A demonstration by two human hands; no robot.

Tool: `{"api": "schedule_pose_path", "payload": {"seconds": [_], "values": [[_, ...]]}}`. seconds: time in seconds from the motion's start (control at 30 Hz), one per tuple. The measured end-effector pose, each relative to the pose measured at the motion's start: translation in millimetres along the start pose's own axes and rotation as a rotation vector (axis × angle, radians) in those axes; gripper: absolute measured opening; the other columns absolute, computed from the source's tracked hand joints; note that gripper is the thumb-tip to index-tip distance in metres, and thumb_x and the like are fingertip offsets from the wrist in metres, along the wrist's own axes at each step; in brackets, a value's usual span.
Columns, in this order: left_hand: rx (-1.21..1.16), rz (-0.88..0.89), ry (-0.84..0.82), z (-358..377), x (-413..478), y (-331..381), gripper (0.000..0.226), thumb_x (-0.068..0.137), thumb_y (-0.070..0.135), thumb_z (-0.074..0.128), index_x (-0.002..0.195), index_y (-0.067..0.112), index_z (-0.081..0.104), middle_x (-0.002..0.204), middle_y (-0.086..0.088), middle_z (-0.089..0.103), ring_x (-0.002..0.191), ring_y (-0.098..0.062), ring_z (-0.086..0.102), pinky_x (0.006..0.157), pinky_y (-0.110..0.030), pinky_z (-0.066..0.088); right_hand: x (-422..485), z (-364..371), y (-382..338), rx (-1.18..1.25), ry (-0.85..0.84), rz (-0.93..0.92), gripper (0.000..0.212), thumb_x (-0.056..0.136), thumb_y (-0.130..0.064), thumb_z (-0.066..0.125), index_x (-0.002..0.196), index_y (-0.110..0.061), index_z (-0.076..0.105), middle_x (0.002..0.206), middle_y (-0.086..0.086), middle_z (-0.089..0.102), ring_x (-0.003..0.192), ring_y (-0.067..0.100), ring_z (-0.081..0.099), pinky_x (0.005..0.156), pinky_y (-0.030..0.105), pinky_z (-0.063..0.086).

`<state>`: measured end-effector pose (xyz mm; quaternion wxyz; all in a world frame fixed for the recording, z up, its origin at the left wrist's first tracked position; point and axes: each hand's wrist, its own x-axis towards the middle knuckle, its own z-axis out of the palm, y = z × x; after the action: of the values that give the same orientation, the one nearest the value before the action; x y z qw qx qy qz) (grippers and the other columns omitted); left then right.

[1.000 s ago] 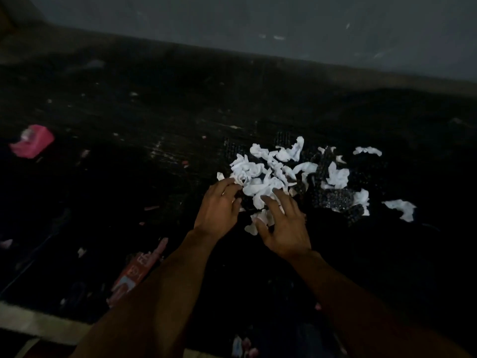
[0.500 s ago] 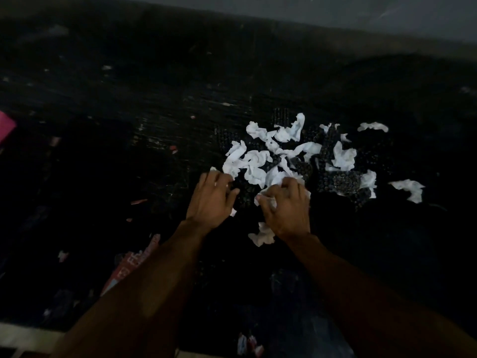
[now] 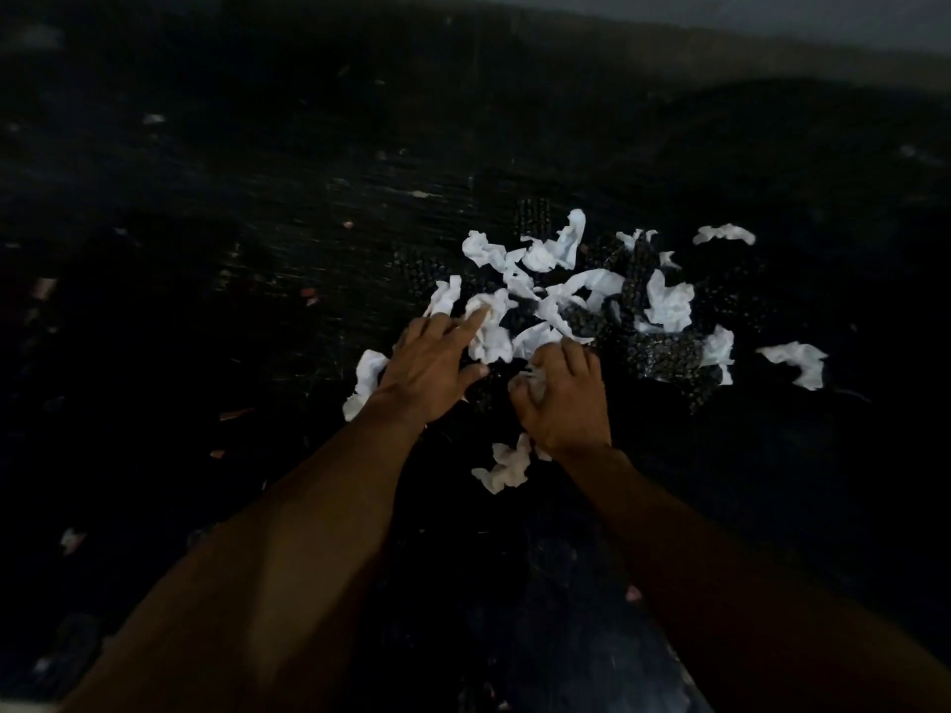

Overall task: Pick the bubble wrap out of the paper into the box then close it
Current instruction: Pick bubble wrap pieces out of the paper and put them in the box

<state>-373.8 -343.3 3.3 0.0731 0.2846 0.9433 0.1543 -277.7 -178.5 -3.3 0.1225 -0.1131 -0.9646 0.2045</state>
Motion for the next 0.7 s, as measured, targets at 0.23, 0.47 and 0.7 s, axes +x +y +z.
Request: {"api": "schedule_pose_path", "payload": {"seconds": [0.23, 0.47, 0.7], "values": [[-0.105, 0.091, 0.202, 4.8, 6.8, 8.5, 0.026, 0.083, 0.026, 0.057, 0.094, 0.004, 0.067, 0.129, -0.017, 0.053, 0.123, -0.038, 0.042, 0.102, -0.037, 0.037, 15.8, -1.2, 7.7, 0.002, -0.076, 0.078, 0.049, 0.081, -0.031, 0.045, 0.121, -0.004, 0.056, 0.119, 0.019, 0.057, 0.105, 0.04, 0.051, 0.092, 0.046, 0.042], [-0.314, -0.075, 0.143, 2.4, 12.8, 11.6, 0.052, 0.085, 0.019, 0.06, 0.133, 0.011, 0.043, 0.118, -0.017, 0.059, 0.106, -0.033, 0.055, 0.091, -0.04, 0.046, 5.1, 6.5, 10.2, 0.031, 0.059, 0.108, 0.022, 0.083, -0.029, 0.061, 0.091, -0.009, 0.057, 0.121, 0.021, 0.045, 0.107, 0.036, 0.043, 0.089, 0.041, 0.039], [-0.139, -0.239, 0.303, 24.5, 5.2, 9.2, 0.038, 0.079, 0.052, 0.065, 0.095, 0.018, 0.061, 0.121, -0.01, 0.048, 0.115, -0.033, 0.04, 0.093, -0.045, 0.034, 7.5, 8.2, 12.2, 0.115, 0.005, 0.057, 0.035, 0.084, -0.024, 0.047, 0.115, -0.017, 0.062, 0.121, 0.012, 0.059, 0.108, 0.035, 0.052, 0.094, 0.034, 0.039]]}}
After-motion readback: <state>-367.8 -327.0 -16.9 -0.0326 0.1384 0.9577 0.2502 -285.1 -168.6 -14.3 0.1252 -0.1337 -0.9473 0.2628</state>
